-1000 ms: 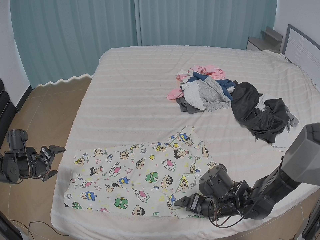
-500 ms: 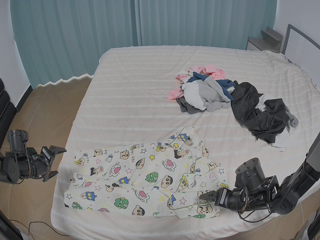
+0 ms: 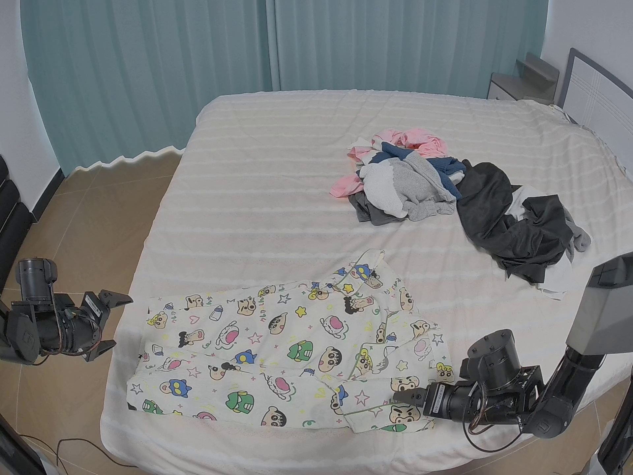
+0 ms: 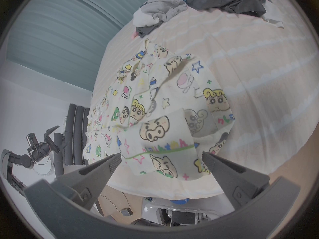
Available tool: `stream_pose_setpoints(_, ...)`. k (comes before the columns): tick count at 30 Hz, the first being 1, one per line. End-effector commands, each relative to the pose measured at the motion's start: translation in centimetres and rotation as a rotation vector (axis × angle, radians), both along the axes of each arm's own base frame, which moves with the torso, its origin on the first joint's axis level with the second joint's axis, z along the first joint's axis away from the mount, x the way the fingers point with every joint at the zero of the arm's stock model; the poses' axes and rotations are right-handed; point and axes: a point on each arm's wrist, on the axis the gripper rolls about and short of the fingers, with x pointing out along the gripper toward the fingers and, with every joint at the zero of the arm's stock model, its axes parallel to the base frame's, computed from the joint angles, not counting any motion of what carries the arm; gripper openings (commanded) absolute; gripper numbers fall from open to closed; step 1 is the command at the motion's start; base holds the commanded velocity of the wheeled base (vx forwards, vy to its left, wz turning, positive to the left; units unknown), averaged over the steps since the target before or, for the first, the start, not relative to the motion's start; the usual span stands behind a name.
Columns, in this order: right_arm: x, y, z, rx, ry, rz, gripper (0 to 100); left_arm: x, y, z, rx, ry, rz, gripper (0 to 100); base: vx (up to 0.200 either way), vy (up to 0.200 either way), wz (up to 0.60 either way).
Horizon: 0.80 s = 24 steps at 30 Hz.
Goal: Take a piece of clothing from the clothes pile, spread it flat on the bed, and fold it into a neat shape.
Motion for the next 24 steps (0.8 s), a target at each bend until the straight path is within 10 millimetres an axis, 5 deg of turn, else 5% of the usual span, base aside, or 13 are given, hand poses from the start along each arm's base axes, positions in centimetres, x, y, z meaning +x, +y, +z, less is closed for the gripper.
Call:
stream_pose_setpoints(1, -0.01, -0.04, -1.5, -0.033, 0.048, 0.0, 100, 0.05, 0.03, -0.11, 0.0, 0.003, -0.001, 100, 0.0, 0.0, 0.0)
stream_pose_setpoints(10, 0.23, 0.07, -1.37, -0.023, 0.036, -0.007, 100, 0.1, 0.05, -0.26, -0.002, 0.01, 0.001, 100, 0.0, 0.0, 0.0)
stream_pose_setpoints(11, 0.31, 0.13, -1.28, -0.015, 0.025, -0.008, 0, 0.1, 0.05, -0.26, -0.002, 0.01, 0.001, 100, 0.0, 0.0, 0.0)
stream_pose_setpoints(24, -0.27, -0.27, -1.09, -0.005, 0.006, -0.003, 0, 0.12, 0.05, -0.19, 0.0, 0.007, 0.0, 100, 0.0, 0.0, 0.0)
